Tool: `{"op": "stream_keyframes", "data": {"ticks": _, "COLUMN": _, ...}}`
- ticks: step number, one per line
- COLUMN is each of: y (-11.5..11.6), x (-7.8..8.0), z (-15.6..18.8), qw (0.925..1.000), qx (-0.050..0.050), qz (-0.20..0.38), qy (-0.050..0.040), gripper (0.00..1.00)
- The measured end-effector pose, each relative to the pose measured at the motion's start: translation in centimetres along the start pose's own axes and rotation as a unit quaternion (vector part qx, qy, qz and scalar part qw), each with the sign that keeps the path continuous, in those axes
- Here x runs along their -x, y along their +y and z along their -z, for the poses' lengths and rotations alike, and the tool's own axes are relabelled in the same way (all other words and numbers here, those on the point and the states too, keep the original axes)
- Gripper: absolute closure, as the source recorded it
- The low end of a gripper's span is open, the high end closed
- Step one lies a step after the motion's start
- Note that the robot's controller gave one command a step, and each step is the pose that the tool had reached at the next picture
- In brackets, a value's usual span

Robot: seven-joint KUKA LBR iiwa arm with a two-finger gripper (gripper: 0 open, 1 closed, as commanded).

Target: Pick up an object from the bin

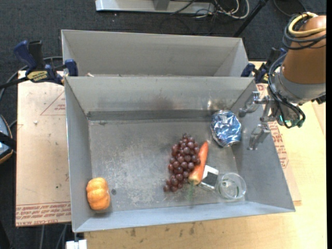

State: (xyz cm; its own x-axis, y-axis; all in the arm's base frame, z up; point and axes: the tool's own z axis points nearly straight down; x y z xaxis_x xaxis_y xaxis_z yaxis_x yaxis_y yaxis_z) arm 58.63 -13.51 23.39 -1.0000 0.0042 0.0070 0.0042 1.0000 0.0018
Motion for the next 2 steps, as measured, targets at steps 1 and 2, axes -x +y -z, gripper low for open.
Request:
{"op": "stream_keyframes", "data": {"ticks": 1, "y": 0.1, "x": 0.2, "z": 0.5, "qw": 1.0000, "qx": -0.001, "qz": 0.002, "qy": -0.0043, "gripper": 0.00}}
{"op": "stream_keyframes", "data": {"ticks": 2, "y": 4.4, "x": 0.6, "z": -5.9, "qw": 0.9998, "qx": -0.001, "qz": 0.016, "qy": -0.0065, "gripper": 0.00}}
